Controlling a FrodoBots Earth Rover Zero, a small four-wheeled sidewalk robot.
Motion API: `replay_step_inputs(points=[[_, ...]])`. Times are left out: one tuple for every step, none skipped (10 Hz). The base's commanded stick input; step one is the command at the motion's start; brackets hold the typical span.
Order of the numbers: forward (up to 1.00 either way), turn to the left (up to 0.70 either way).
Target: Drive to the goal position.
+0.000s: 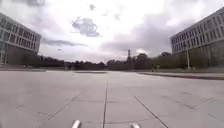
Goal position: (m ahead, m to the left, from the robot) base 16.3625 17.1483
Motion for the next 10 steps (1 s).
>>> replay_step_inputs(points=[[1.00, 0.00], [1.00, 0.00], [1.00, 0.00], [1.00, 0.00], [1.00, 0.00], [1.00, 0.00], [1.00, 0.00], [1.00, 0.00], [1.00, 0.00], [1.00, 0.00]])
